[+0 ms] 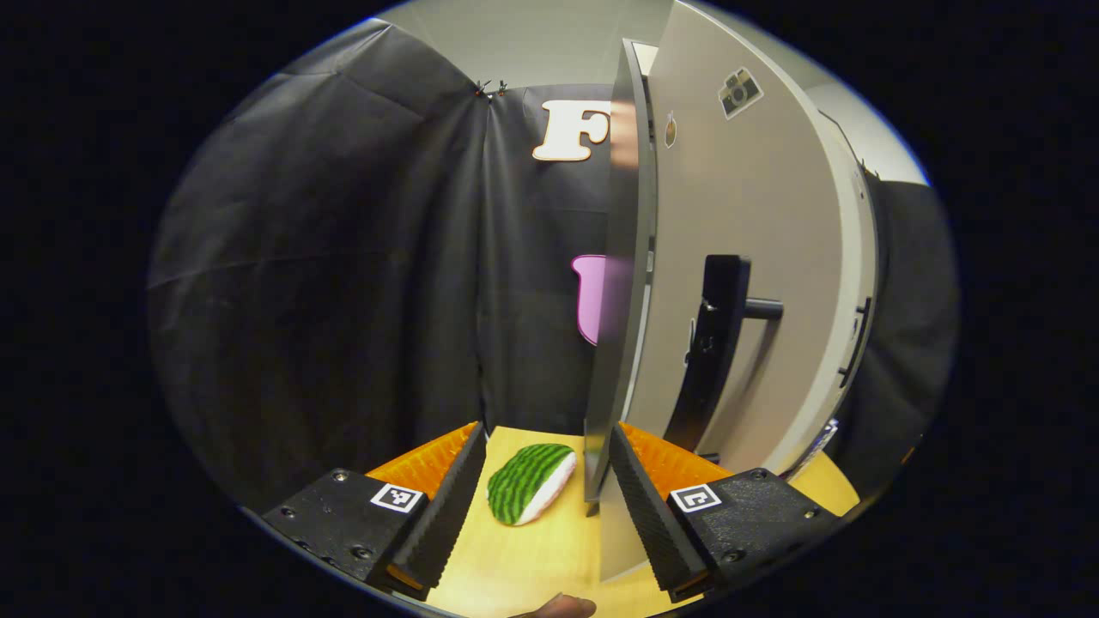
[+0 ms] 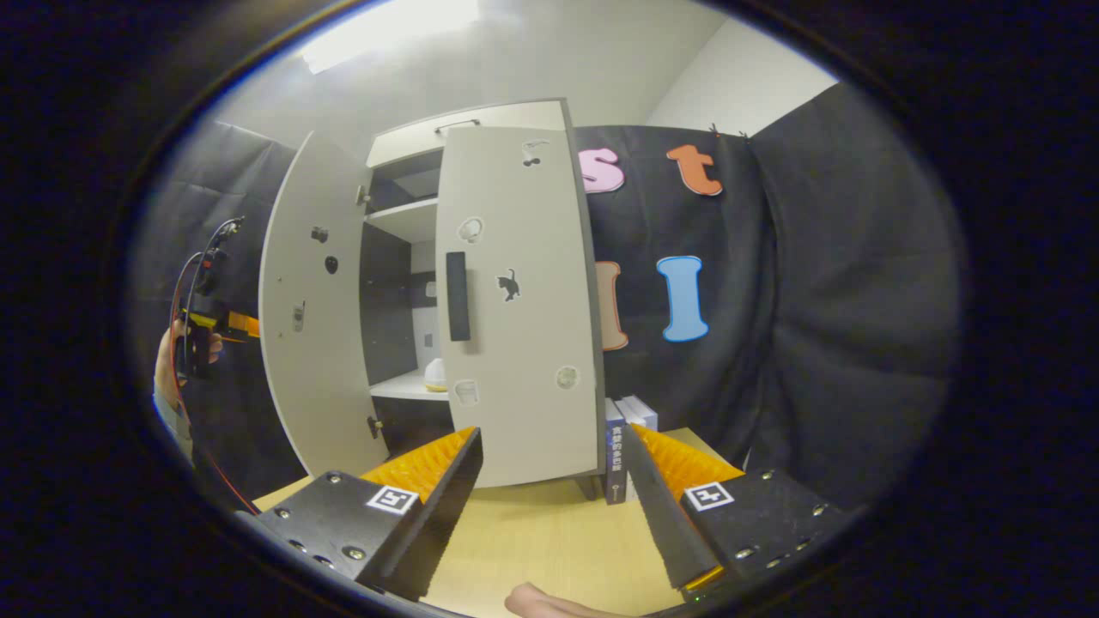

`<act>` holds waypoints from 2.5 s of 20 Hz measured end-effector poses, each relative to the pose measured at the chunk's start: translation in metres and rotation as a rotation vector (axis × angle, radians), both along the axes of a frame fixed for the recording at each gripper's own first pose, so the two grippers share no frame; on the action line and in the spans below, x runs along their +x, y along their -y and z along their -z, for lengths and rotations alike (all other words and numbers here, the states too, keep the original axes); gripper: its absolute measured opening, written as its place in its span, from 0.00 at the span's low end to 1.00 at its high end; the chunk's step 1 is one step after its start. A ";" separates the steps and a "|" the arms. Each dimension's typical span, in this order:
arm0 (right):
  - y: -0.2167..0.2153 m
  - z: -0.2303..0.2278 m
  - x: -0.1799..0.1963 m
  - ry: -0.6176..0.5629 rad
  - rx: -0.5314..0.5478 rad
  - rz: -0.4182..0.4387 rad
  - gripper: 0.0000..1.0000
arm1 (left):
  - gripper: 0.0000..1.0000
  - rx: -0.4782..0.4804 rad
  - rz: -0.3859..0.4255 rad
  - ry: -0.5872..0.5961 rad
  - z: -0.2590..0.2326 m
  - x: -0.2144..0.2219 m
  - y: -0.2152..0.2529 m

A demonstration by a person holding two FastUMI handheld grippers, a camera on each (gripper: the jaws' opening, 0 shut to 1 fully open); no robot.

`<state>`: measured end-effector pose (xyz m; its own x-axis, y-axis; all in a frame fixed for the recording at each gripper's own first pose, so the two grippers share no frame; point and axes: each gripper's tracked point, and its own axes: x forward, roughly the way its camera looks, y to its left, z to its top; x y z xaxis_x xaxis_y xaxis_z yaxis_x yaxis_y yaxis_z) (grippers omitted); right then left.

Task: Grab one shoe with the right hand and put it into the shoe cabinet, grab the other shoe with the left hand and put it into the shoe cabinet; then close the right door with the right hand and the left door with the left hand.

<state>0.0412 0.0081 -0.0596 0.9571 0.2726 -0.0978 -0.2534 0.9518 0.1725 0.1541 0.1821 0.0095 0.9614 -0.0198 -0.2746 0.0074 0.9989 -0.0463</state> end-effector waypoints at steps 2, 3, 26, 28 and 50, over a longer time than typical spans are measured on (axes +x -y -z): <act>0.010 0.005 -0.001 -0.002 0.003 0.013 0.97 | 0.91 -0.005 0.025 0.015 -0.003 -0.005 0.013; 0.015 0.007 0.000 -0.003 0.006 0.022 0.97 | 0.91 -0.010 0.038 0.012 0.000 -0.005 0.022; 0.025 0.015 -0.009 0.023 -0.021 0.065 0.97 | 0.93 -0.018 0.213 0.086 0.027 0.002 0.187; 0.024 0.013 -0.011 0.032 -0.012 0.071 0.97 | 0.93 -0.011 0.198 0.087 0.033 -0.006 0.182; 0.000 0.003 -0.053 0.114 -0.101 0.136 0.97 | 0.95 -0.049 0.163 0.171 0.064 -0.156 0.144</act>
